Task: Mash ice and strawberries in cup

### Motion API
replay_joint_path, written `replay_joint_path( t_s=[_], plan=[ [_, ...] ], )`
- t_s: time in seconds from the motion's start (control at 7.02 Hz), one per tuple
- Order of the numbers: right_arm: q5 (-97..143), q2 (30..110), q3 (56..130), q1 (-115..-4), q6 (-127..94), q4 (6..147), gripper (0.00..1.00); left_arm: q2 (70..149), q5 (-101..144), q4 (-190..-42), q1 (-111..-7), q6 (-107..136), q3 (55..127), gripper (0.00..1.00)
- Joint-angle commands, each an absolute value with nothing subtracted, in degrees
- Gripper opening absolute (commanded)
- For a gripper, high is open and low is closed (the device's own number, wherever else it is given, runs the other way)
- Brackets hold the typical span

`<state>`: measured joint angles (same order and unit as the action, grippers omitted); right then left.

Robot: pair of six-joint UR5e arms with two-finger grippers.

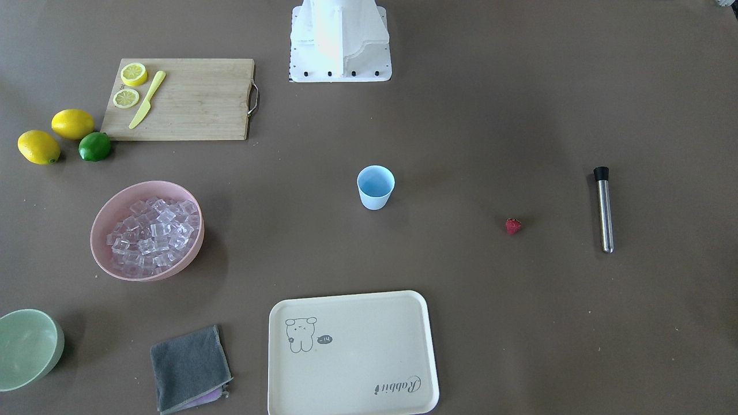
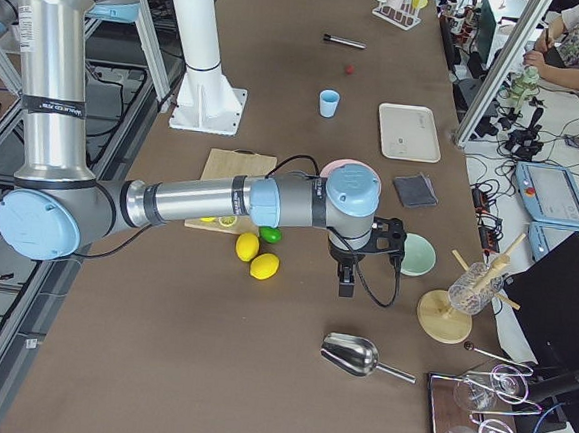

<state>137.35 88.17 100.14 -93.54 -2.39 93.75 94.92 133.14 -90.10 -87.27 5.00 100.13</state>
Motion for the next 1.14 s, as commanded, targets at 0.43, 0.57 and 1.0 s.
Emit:
replay_joint_path(
  t_s=[0.43, 0.57, 1.0],
  plan=[
    [137.5, 90.9, 101.5, -93.8, -2.6, 93.5, 1.0, 92.5, 133.9, -101.4, -87.3, 5.4, 98.2, 0.98],
    [137.3, 91.9, 101.9, -94.1, -2.9, 90.9, 1.0, 92.4, 135.8, -103.7, -87.3, 5.7, 98.2, 0.98],
    [137.2, 94.2, 100.8, -94.1, -5.9, 83.8, 1.0, 90.1, 135.9, -105.8, -87.3, 5.4, 96.0, 0.98]
  ],
)
